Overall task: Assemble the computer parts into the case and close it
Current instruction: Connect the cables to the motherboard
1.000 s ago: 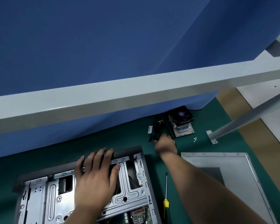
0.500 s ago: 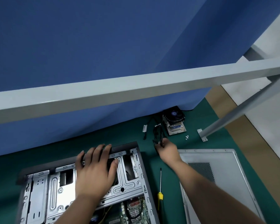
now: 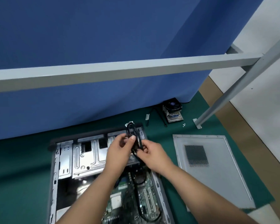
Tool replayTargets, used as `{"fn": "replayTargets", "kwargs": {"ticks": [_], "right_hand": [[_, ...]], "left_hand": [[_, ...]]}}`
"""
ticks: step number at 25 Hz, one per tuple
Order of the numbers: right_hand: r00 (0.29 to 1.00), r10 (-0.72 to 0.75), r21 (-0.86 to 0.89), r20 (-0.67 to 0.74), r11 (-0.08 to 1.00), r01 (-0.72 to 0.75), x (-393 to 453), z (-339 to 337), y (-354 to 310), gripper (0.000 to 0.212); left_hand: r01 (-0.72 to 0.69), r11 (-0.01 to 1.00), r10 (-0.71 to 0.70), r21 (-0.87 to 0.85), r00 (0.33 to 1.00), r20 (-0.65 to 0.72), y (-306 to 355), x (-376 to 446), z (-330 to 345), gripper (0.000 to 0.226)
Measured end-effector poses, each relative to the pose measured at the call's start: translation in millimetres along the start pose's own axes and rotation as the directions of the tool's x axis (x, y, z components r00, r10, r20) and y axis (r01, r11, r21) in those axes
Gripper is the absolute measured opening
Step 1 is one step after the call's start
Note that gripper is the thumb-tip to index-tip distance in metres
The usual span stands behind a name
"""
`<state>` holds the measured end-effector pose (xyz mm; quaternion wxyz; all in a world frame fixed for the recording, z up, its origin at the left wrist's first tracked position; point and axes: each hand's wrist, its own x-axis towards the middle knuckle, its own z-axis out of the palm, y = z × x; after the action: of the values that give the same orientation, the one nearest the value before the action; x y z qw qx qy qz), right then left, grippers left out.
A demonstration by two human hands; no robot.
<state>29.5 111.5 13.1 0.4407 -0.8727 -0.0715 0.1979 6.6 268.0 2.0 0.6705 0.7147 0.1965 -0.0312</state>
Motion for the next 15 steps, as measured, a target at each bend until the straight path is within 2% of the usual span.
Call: {"fn": "replayTargets", "kwargs": {"ticks": [2, 6, 15], "right_hand": [[0.997, 0.026, 0.016, 0.067, 1.000, -0.027, -16.0, 24.6, -4.7, 0.005], [0.982, 0.138, 0.177, 0.131, 0.971, -0.160, -39.1, 48.7, -1.9, 0.021], [0.963, 0.227, 0.168, -0.144, 0.965, -0.202, -39.7, 35.8, -2.7, 0.022]], "left_hand": [[0.116, 0.990, -0.124, -0.079, 0.987, -0.101, -11.3, -20.8, -11.1, 0.010], [0.251, 0.952, -0.270, -0.175, 0.958, -0.096, -36.5, -45.5, -55.8, 0.010], [0.372, 0.882, -0.354, -0.290, 0.928, 0.115, -63.3, -68.4, -110.1, 0.010]]}}
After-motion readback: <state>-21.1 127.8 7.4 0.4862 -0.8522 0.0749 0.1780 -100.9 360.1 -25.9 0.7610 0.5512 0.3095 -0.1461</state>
